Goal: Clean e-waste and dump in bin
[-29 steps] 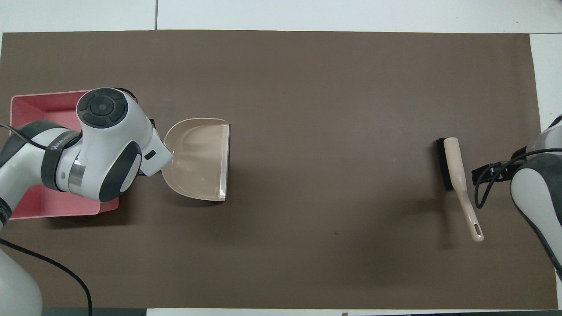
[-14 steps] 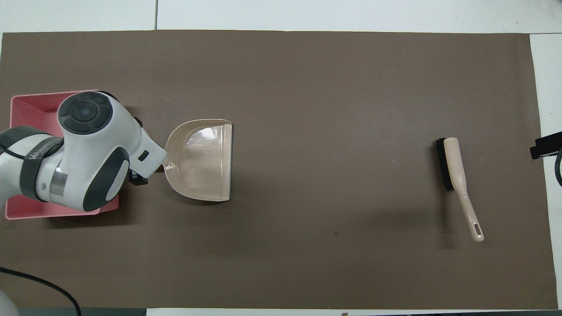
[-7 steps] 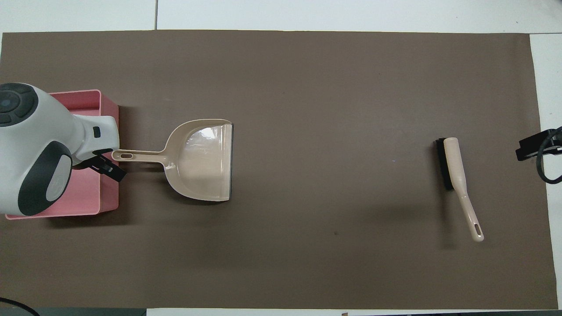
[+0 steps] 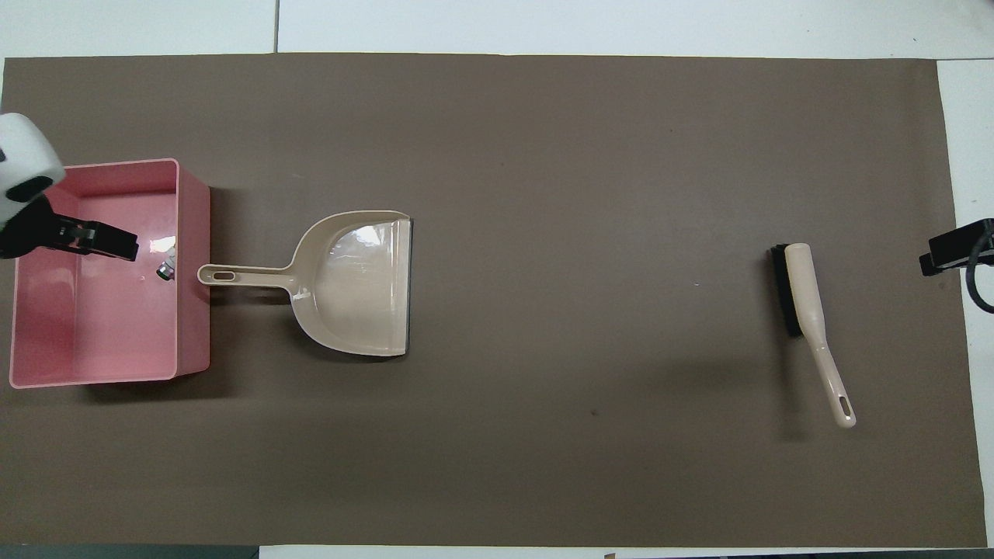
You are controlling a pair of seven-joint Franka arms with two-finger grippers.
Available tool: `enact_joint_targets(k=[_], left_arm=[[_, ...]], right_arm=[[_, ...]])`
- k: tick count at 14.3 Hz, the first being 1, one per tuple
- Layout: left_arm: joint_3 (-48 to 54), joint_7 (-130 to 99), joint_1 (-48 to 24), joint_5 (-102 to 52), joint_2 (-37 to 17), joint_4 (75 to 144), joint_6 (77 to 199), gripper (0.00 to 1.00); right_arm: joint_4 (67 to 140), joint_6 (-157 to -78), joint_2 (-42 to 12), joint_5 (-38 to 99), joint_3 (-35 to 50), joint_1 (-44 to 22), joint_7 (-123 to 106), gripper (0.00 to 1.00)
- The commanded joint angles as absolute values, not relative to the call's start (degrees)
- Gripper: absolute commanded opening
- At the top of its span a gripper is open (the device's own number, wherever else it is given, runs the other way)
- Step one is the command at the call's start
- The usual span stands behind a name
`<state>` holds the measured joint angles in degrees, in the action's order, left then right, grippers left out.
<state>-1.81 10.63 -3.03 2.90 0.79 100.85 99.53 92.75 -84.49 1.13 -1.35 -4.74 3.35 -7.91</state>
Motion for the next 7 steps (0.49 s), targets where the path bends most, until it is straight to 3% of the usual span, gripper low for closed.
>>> enact_joint_targets(k=[1, 4, 7], left_arm=[[-1.41, 9.49, -1.85, 0.09, -1.49, 91.35, 92.04, 0.98], [-1.41, 9.4, -1.85, 0.0, -3.42, 84.13, 85.18, 0.98], [-1.41, 7.66, -1.93, -0.09, -1.33, 87.87, 84.2, 0.98]], right_arm=[[92.99, -84.55, 2.11, -0.44, -4.66, 3.17, -7.3, 0.99], [92.64, -84.64, 2.11, -0.44, -4.4, 2.99, -4.84, 0.99], [92.64, -84.11, 2.28, -0.35, -4.22, 2.99, -4.83, 0.99]])
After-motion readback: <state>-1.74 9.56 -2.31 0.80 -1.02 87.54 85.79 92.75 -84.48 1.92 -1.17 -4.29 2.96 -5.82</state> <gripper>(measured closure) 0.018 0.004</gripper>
